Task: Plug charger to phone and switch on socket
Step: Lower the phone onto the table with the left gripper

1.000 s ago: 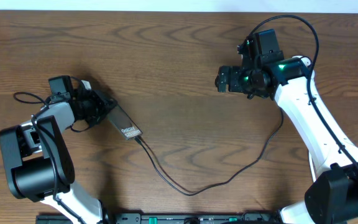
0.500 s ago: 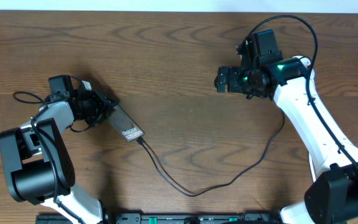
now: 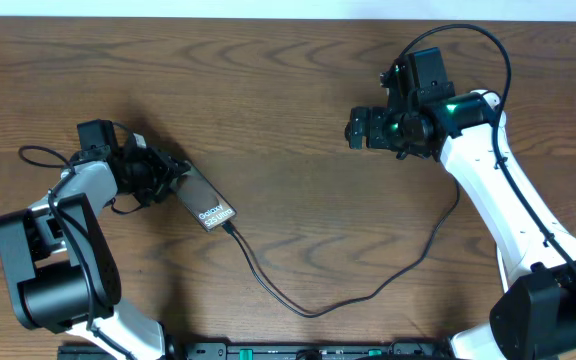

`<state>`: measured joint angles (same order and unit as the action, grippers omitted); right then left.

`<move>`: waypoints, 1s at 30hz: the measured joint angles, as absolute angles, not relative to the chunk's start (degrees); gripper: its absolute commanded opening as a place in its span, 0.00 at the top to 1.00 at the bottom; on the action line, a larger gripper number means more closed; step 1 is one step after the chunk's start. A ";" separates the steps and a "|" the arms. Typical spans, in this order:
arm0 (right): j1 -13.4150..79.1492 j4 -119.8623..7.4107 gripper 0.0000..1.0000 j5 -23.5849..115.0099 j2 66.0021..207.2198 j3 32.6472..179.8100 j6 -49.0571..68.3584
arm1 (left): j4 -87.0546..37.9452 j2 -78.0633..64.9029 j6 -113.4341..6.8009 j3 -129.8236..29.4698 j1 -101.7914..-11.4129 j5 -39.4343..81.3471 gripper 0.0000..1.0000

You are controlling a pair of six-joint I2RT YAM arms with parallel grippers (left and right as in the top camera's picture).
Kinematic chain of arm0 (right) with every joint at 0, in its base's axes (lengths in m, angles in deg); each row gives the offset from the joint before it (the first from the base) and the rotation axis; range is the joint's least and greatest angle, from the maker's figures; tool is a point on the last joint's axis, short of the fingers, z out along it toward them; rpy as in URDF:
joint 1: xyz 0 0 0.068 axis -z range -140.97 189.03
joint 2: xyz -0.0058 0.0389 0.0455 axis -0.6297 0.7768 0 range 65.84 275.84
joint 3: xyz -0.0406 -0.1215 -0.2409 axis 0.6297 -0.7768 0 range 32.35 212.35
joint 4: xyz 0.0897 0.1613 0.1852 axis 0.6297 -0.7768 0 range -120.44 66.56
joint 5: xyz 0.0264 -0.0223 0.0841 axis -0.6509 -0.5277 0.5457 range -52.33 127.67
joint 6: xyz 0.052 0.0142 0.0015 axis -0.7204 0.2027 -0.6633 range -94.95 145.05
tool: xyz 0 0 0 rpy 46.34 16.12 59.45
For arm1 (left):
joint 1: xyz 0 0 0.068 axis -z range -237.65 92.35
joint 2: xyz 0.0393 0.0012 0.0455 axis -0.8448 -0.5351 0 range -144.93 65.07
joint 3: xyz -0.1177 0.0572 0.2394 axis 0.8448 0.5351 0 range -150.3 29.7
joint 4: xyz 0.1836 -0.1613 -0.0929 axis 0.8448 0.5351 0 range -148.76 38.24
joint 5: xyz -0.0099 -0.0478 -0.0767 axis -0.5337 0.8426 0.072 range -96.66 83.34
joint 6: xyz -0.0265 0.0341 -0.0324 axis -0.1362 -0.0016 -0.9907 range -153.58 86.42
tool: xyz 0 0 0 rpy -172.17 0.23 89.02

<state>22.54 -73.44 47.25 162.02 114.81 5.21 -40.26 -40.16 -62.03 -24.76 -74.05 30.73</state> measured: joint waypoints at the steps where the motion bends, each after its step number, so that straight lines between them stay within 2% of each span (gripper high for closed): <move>1: 22.54 -73.44 0.01 47.25 162.02 114.81 5.21 | -39.91 -40.10 -62.03 -24.78 -74.05 30.44 0.56; 12: 22.54 -73.44 0.01 47.25 162.02 114.81 5.21 | -38.53 -39.68 -61.76 -25.00 -74.05 29.61 0.51; 14: 22.54 -73.44 0.01 47.23 162.02 114.81 5.21 | -38.49 -39.66 -61.76 -25.02 -74.05 29.61 0.37; 16: 22.54 -73.44 0.01 47.25 162.02 114.81 5.21 | -38.16 -39.31 -61.35 -25.33 -74.03 29.76 0.16; 17: 22.54 -73.44 0.01 47.23 162.02 114.81 5.21 | -38.07 -39.00 -60.69 -25.50 -74.01 29.90 0.11; 24: 22.54 -73.50 0.01 47.21 162.02 114.81 5.21 | -35.80 -37.76 -56.10 -26.33 -73.95 28.45 0.09; 30: 22.54 -73.55 0.01 47.21 162.02 114.81 5.21 | -20.61 -27.07 -42.40 -30.81 -71.48 17.07 0.09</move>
